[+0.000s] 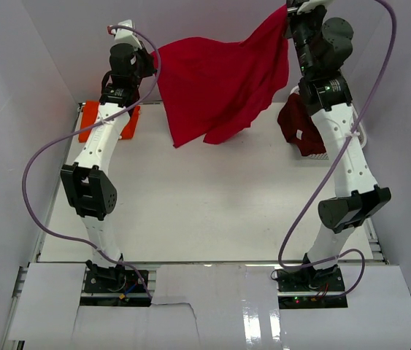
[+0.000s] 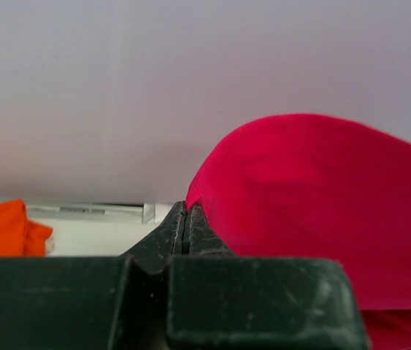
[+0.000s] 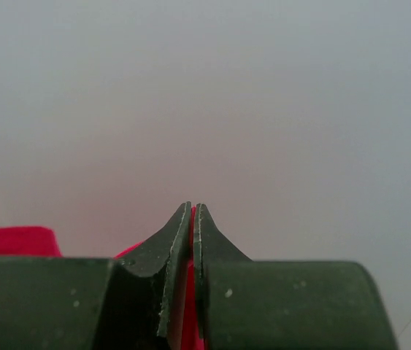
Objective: Fold and stack the t-shirts
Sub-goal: Flatten out the tshirt
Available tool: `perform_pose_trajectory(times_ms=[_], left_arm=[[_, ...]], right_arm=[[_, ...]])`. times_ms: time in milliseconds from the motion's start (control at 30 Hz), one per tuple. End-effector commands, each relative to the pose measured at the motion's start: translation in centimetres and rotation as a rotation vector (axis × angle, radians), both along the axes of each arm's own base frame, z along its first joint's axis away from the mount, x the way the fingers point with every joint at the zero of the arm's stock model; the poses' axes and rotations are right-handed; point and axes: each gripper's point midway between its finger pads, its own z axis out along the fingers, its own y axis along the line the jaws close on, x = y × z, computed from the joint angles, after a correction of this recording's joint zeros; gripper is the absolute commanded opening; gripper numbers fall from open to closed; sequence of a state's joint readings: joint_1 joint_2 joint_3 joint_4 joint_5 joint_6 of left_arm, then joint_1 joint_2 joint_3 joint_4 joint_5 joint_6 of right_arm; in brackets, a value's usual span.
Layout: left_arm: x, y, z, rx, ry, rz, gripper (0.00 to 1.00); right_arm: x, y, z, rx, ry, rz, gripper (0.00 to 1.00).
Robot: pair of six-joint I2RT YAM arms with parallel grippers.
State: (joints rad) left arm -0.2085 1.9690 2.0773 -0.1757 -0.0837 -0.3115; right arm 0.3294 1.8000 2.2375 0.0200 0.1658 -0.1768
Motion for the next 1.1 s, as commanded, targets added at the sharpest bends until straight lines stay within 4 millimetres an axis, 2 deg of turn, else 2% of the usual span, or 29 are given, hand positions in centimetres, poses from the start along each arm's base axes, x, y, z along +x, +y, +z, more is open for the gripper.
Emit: perform_pose_trajectory(times_ms=[0,100,267,333,533,733,833,933,1033,1067], left_arm=[[-3.3,1.2,5.5,-0.023,-0.106,0.03,0.0],[-4.1,1.8,6.2,-0.026,-0.116,0.049,0.0],[-5.8,2.4,8.0,-0.029,-0.15,0.067,0.0],[-6.7,2.7,9.1,-0.026,-0.17,0.067,0.0],[-8.1,2.5,11.7,-0.025,-0.207,0.051,0.0],[-9.3,2.1,12.4,-0.018,-0.21,0.045,0.0],[-9.7,2.0,12.3,-0.016,-0.2,0.045,0.0],[-10.2,2.0,12.1,-0.017,-0.189,0.05,0.0],[-11.3,2.2,12.1,-0.019,-0.192,0.063,0.0],[-12.0,2.3,11.9,-0.02,-0.192,0.066,0.0]], right_arm=[[-3.7,-1.7,5.9,0.045,-0.181,-0.025,0.08],[-4.8,-1.8,6.8,0.044,-0.201,-0.012,0.08],[-6.6,-2.2,7.3,0.046,-0.207,-0.004,0.08],[-6.4,-2.1,6.4,0.035,-0.187,-0.006,0.08],[-7.3,-2.4,6.7,0.029,-0.183,-0.005,0.08],[-7.4,-2.7,6.4,0.026,-0.17,-0.019,0.08],[-7.1,-2.5,5.5,0.016,-0.143,-0.011,0.08],[-8.2,-2.7,5.8,0.02,-0.154,-0.002,0.08],[-10.5,-3.0,6.5,0.015,-0.186,0.005,0.08],[-10.7,-3.0,6.1,0.012,-0.18,-0.002,0.08]])
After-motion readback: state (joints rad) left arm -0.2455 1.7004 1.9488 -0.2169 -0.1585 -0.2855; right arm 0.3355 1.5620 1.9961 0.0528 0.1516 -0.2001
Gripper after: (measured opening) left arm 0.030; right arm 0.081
